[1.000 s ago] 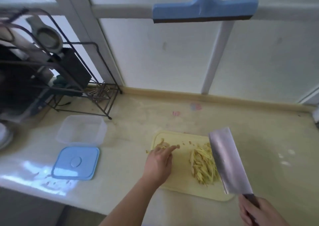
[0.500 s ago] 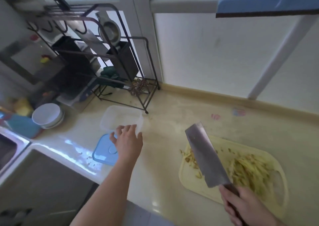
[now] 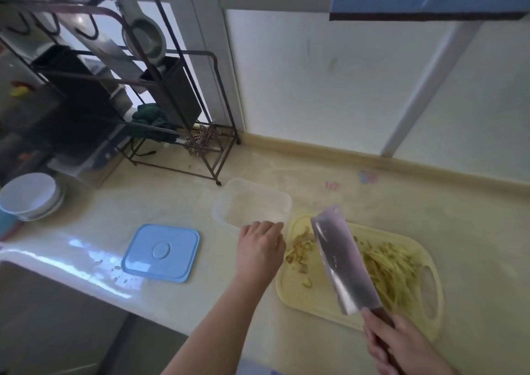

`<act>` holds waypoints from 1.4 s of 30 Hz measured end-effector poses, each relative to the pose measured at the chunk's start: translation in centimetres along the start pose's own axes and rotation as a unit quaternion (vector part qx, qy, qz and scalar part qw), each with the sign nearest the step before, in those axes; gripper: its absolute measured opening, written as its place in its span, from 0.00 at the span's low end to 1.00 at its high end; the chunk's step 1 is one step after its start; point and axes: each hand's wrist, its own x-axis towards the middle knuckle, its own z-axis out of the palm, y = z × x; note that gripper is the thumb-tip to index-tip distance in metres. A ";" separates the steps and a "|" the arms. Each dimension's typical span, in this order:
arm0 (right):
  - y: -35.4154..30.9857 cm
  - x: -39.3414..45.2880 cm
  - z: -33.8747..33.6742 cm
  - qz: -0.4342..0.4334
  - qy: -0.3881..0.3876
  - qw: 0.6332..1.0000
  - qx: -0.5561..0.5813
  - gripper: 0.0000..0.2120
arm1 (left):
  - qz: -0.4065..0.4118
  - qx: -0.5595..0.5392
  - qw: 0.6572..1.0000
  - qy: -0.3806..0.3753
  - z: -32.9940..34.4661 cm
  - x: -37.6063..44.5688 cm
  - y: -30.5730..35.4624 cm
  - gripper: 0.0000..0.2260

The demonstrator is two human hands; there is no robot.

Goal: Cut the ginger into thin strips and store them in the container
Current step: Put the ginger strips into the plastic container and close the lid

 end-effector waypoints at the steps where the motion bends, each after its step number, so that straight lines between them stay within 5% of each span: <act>1: 0.2 -0.1 -0.2 0.003 0.008 1.000 0.009 0.27 | 0.002 0.004 1.000 -0.007 0.4 0.0 0.5 0.13; 6: 0.5 -1.4 -1.6 -0.001 0.039 0.999 -0.009 0.20 | -0.004 0.002 1.000 0.003 0.6 0.3 1.0 0.15; 10: 1.6 -3.3 -5.2 -0.054 0.159 0.985 -0.031 0.19 | -0.015 -0.027 0.998 0.052 1.4 -0.1 3.6 0.16; 16: 3.7 -5.6 -10.8 -0.064 0.280 0.957 0.030 0.25 | 0.087 -0.150 0.982 -0.073 5.8 -3.5 13.4 0.15; 35: 7.1 -2.6 -17.1 0.022 0.154 0.988 -0.025 0.20 | -0.019 -0.082 0.975 -0.205 11.8 -2.1 19.9 0.29; 42: 6.6 -1.5 -15.0 0.035 0.088 0.994 -0.050 0.19 | -0.015 -0.097 0.980 -0.173 12.0 -2.3 20.1 0.26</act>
